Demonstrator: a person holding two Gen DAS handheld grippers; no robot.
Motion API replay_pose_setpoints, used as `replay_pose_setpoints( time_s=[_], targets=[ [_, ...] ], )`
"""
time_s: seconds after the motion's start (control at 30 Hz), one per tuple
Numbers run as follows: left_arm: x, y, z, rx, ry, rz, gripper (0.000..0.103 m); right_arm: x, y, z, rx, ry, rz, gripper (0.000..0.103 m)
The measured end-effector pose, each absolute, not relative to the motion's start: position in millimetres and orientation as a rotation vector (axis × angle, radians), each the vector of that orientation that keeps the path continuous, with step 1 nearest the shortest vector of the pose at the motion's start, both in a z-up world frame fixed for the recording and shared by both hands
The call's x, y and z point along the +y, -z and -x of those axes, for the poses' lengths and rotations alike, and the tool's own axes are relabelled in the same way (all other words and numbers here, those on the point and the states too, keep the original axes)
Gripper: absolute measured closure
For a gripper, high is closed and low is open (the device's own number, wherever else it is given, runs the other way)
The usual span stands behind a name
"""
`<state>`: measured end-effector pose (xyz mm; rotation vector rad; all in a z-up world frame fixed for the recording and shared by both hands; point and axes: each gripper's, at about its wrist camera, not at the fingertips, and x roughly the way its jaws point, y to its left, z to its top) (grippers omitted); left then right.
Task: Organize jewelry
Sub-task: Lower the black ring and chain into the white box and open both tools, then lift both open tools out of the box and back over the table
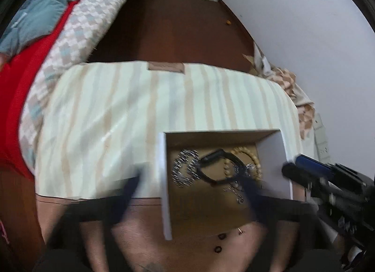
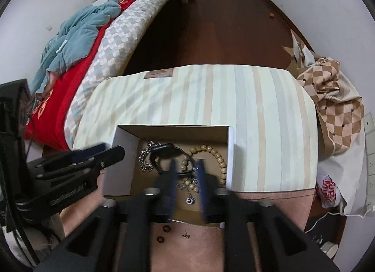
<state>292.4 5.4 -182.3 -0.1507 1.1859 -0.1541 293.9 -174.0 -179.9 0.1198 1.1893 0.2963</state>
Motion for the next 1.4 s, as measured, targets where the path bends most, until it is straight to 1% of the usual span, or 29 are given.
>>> replay_pose_setpoints(
  time_s=[0.03, 0.07, 0.13, 0.17, 0.2, 0.23, 0.27, 0.37, 0.5, 0.53, 0.57, 0.6, 0.63, 0.67, 0.73, 0.8, 0.83, 0.87, 0.9, 0.93, 0.97, 1.0, 1.07, 1.1, 1.17, 1.2, 1.3, 1.4],
  targets=[
    [8, 180, -292, 1.173, 0.145, 0.151, 0.000, -174, 180, -292, 1.188, -0.291, -0.112, 0.044],
    [9, 177, -290, 1.164, 0.133, 0.143, 0.000, -174, 179, -290, 1.180, -0.283, -0.104, 0.037],
    [12, 173, -288, 1.151, 0.110, 0.121, 0.000, -173, 175, -286, 1.162, -0.259, -0.073, 0.037],
    [13, 170, -284, 1.137, 0.091, 0.097, 0.000, -172, 173, -283, 1.155, -0.245, -0.054, 0.036],
    [13, 167, -282, 1.127, 0.075, 0.077, 0.000, -172, 172, -279, 1.145, -0.226, -0.031, 0.032],
    [14, 165, -279, 1.118, 0.056, 0.056, 0.000, -172, 170, -275, 1.136, -0.212, -0.014, 0.020],
    [15, 163, -275, 1.105, 0.037, 0.037, 0.000, -173, 169, -271, 1.125, -0.199, 0.001, 0.013],
    [18, 158, -249, 1.039, -0.048, -0.026, 0.000, -176, 165, -246, 1.071, -0.162, 0.031, 0.013],
    [17, 173, -208, 1.006, -0.133, -0.070, 0.000, -179, 175, -208, 1.043, -0.161, 0.011, 0.013],
    [15, 179, -201, 1.010, -0.131, -0.071, 0.000, -181, 182, -197, 1.041, -0.163, 0.003, 0.018],
    [9, 191, -188, 1.026, -0.121, -0.077, 0.000, -181, 188, -188, 1.037, -0.166, -0.005, 0.032],
    [3, 202, -180, 1.046, -0.103, -0.081, 0.000, -182, 195, -179, 1.040, -0.165, -0.010, 0.039],
    [-2, 209, -176, 1.063, -0.087, -0.082, 0.000, -185, 204, -172, 1.053, -0.153, -0.020, 0.048],
    [-9, 220, -172, 1.090, -0.063, -0.081, 0.000, -189, 213, -165, 1.068, -0.144, -0.045, 0.053],
    [-23, 237, -166, 1.128, -0.012, -0.071, 0.001, -198, 227, -156, 1.088, -0.113, -0.067, 0.057],
    [-35, 250, -166, 1.148, 0.024, -0.073, 0.003, -211, 240, -147, 1.107, -0.074, -0.098, 0.057],
    [-39, 252, -166, 1.151, 0.037, -0.070, 0.006, -216, 244, -144, 1.113, -0.060, -0.105, 0.057],
    [-44, 256, -167, 1.155, 0.062, -0.066, 0.012, -223, 249, -141, 1.119, -0.038, -0.114, 0.057],
    [-48, 260, -168, 1.162, 0.075, -0.068, 0.016, -229, 252, -138, 1.123, -0.025, -0.127, 0.057],
    [-52, 263, -167, 1.169, 0.090, -0.069, 0.023, -233, 255, -136, 1.127, -0.015, -0.136, 0.057],
    [-56, 266, -167, 1.174, 0.103, -0.071, 0.033, -237, 257, -134, 1.131, -0.004, -0.140, 0.057],
    [-60, 269, -165, 1.180, 0.114, -0.079, 0.040, -241, 259, -132, 1.130, 0.008, -0.147, 0.057],
    [-68, 272, -161, 1.172, 0.135, -0.093, 0.059, -247, 261, -131, 1.132, 0.017, -0.160, 0.057],
    [-73, 271, -159, 1.152, 0.145, -0.115, 0.064, -250, 264, -130, 1.135, 0.026, -0.170, 0.057],
    [-78, 269, -157, 1.145, 0.168, -0.126, 0.089, -252, 265, -133, 1.140, 0.033, -0.179, 0.057],
    [-82, 269, -156, 1.143, 0.178, -0.135, 0.092, -252, 267, -133, 1.140, 0.038, -0.179, 0.057],
    [-86, 269, -155, 1.134, 0.178, -0.150, 0.093, -253, 267, -134, 1.132, 0.042, -0.185, 0.057],
    [-83, 268, -156, 1.141, 0.183, -0.135, 0.093, -252, 262, -134, 1.116, 0.039, -0.189, 0.059]
  ],
)
